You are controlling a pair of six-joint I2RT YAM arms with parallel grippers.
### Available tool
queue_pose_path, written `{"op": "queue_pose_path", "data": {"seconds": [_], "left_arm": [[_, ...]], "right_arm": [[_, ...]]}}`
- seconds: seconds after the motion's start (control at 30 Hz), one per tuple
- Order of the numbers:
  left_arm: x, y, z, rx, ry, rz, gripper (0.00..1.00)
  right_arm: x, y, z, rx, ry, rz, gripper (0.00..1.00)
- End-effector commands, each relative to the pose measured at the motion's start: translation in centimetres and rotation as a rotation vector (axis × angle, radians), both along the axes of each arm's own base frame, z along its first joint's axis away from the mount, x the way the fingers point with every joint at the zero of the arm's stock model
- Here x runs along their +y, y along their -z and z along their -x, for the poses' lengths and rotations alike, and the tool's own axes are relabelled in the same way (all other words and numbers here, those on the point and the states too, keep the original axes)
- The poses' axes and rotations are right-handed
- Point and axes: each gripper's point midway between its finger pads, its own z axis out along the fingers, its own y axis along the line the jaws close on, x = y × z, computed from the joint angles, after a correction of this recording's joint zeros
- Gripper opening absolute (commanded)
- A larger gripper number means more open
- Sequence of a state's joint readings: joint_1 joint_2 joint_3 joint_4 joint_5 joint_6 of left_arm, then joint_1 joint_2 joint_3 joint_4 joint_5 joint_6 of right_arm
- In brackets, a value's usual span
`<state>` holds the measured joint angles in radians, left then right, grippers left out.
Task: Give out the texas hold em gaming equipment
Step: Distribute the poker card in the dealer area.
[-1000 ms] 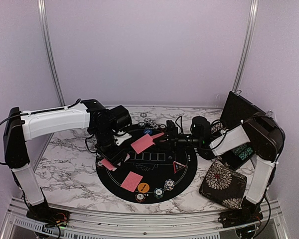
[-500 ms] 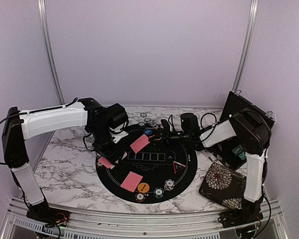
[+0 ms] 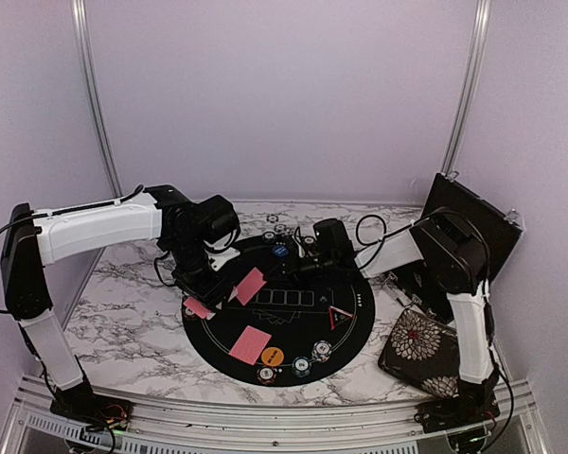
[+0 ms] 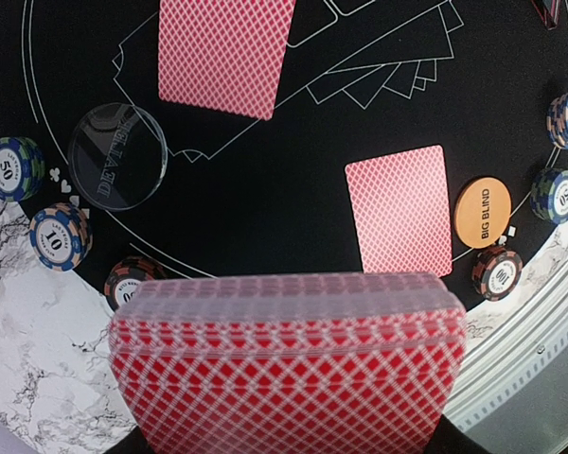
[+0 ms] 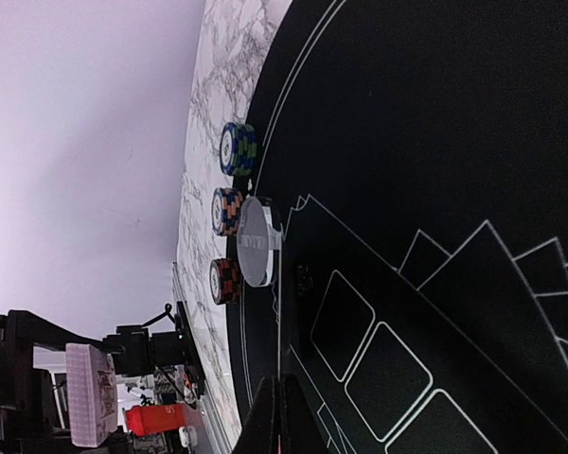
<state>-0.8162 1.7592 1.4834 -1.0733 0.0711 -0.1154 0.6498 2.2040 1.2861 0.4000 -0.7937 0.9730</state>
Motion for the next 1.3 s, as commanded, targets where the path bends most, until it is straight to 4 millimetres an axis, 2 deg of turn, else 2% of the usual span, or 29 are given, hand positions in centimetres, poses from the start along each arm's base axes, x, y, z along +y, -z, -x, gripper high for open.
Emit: {"op": "queue_pose_path", "data": {"seconds": [0.0, 0.33, 0.7, 0.8, 0.93, 1.07, 1.27], "left_arm": [[0.1, -1.1, 0.0, -0.018, -0.001, 0.035, 0.45], [0.0, -1.0, -0.1, -0.012, -0.003, 0.036, 0.45], [0.0, -1.0, -0.1, -0.014, -0.003, 0.038, 0.45], [0.0, -1.1, -0.1, -0.016, -0.004, 0.04, 0.45], [0.0, -1.1, -0.1, -0.017, -0.005, 0.039, 0.45], [0.0, -1.1, -0.1, -0.016, -0.005, 0.04, 0.45], [0.1, -1.1, 0.0, -0.014, -0.006, 0.037, 0.45]], "right_arm": [[1.4, 0.6, 0.8, -0.012, -0.03, 0.022, 0.0], [2.4, 1.6, 3.9, 0.031, -0.065, 0.038, 0.0], [3.5, 1.8, 4.5, 0.037, -0.049, 0.038, 0.0], [2.8, 1.7, 3.8, 0.029, -0.027, 0.053, 0.0], [0.8, 1.3, 2.5, 0.025, 0.026, 0.053, 0.0], [-0.7, 0.1, -0.1, -0.004, 0.089, 0.047, 0.0], [-0.8, -0.8, -3.9, -0.059, 0.169, 0.057, 0.0]]}}
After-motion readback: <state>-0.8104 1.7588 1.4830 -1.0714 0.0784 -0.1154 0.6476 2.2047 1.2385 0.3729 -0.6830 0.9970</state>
